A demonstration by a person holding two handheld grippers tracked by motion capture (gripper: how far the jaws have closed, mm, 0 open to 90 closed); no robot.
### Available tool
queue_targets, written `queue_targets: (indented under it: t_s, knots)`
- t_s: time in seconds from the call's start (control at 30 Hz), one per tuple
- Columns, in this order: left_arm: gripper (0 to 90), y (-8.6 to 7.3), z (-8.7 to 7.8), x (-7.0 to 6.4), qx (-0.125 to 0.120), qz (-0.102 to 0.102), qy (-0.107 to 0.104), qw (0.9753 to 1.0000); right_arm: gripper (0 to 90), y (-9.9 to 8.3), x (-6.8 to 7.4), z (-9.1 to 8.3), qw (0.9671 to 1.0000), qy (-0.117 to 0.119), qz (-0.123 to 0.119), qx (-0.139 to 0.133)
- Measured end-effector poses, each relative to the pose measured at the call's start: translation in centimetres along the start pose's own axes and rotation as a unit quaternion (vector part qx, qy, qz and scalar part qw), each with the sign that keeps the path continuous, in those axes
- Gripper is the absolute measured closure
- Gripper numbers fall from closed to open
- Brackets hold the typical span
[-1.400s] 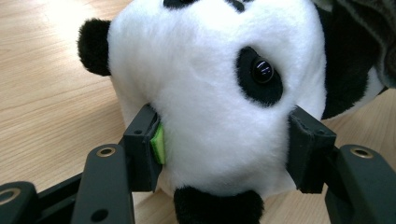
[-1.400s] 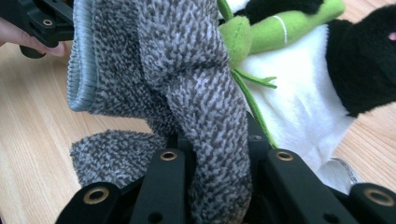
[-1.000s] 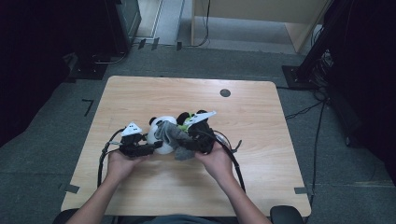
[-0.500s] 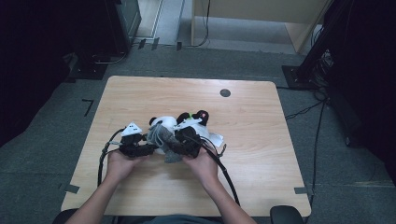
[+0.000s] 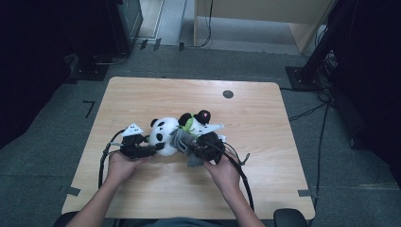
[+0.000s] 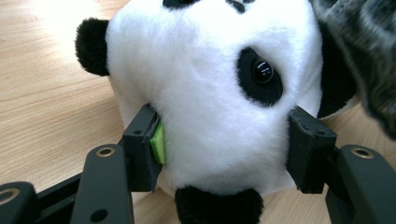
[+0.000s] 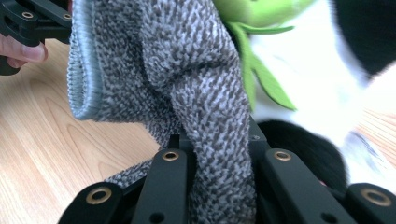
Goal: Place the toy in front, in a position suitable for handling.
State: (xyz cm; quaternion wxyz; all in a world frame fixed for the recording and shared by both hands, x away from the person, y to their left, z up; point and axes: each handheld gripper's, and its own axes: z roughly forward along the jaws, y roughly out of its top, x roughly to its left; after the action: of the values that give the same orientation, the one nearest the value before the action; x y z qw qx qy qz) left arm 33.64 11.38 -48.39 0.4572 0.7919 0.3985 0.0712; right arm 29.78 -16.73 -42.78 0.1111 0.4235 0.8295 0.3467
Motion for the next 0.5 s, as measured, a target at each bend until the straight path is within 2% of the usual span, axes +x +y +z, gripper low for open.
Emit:
queue_targets:
  t_s: [0.13, 0.2, 0.5]
  knots:
    - [38.6, 0.0, 0.0, 0.0, 0.0, 0.005, -0.001, 1.0, 78.2, -0.4, -0.3, -0.6, 1.0, -0.002, 0.004, -0.002]
    - [38.6, 0.0, 0.0, -0.1, 0.0, 0.006, -0.001, 1.0, 78.2, -0.5, -0.5, -0.6, 1.0, -0.002, -0.002, -0.004]
    - [38.6, 0.0, 0.1, 0.0, -0.001, -0.001, -0.004, 1.0, 78.4, -0.4, -1.7, -2.0, 0.9999, -0.001, 0.011, -0.009]
